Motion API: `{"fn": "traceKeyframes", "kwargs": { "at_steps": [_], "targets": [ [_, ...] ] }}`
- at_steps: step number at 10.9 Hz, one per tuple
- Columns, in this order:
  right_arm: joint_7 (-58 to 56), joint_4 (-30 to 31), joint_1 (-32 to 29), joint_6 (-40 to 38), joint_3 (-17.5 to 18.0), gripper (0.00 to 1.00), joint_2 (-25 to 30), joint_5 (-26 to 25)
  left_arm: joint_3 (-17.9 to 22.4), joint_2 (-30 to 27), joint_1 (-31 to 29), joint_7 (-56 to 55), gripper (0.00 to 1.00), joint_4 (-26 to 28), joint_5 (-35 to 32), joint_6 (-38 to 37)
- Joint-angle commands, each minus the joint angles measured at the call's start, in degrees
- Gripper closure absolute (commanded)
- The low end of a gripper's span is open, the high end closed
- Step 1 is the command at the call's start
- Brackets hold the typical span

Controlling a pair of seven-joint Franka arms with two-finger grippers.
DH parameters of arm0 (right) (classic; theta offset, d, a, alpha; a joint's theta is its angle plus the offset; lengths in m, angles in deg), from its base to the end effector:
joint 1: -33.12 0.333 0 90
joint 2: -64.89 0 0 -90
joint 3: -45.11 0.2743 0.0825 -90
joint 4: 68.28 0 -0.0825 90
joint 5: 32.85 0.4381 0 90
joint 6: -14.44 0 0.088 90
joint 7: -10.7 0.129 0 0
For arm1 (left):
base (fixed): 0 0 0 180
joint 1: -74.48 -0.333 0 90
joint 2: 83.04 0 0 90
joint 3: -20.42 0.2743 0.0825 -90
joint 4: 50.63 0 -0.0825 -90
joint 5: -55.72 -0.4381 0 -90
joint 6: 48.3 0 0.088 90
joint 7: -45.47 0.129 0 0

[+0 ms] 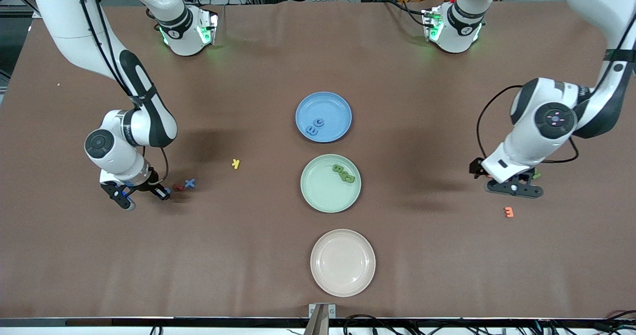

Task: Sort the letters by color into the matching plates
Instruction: 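Lift the blue e with the right gripper while the left gripper returns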

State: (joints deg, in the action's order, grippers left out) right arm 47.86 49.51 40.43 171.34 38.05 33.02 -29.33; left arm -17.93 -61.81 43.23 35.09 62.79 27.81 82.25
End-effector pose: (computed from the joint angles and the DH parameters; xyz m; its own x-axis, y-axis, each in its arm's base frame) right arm 0.6121 -0.0049 0.0718 0.7715 -0.6237 0.1255 -0.6226 -0.7808 -0.0529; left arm 0.6345 -0.0629 0.2238 0.9740 -0.2226 0.0420 -0.2146 -0.9661 -0.1438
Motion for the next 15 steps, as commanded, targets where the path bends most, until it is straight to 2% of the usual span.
{"fn": "traceKeyframes", "kwargs": {
  "at_steps": [1, 4, 6, 10, 13, 15],
  "targets": [
    [-6.5, 0.2, -0.3, 0.6, 2.3, 0.84, 1.4, -1.7, -2.1, -1.7, -7.3, 9.1, 0.0, 4.0, -0.6, 3.8],
    [-15.2, -2.3, -0.2, -1.4, 3.2, 0.84, 2.0, -3.1, -2.1, -1.5, -7.8, 10.0, 0.0, 3.9, -0.6, 4.0],
    [-14.9, -4.8, 0.8, -6.2, 4.4, 0.88, 2.2, -7.0, -2.1, -1.7, -7.9, 10.6, 0.0, 3.9, -0.6, 4.0],
    [-13.1, -5.6, 4.8, -10.2, 5.9, 0.88, 3.4, -7.2, -2.1, -2.1, -8.4, 12.1, 0.0, 3.6, -0.6, 4.0],
    [-6.9, -5.6, 11.5, -10.9, 6.5, 0.88, 3.4, -7.2, -2.1, -1.7, -9.2, 13.0, 0.0, 3.7, -0.5, 4.1],
    [-6.6, -5.6, 16.1, -11.8, 6.5, 0.88, 3.4, -7.4, -0.3, -1.7, -9.8, 15.2, 0.0, 4.4, 0.1, 4.4]
  ]
}}
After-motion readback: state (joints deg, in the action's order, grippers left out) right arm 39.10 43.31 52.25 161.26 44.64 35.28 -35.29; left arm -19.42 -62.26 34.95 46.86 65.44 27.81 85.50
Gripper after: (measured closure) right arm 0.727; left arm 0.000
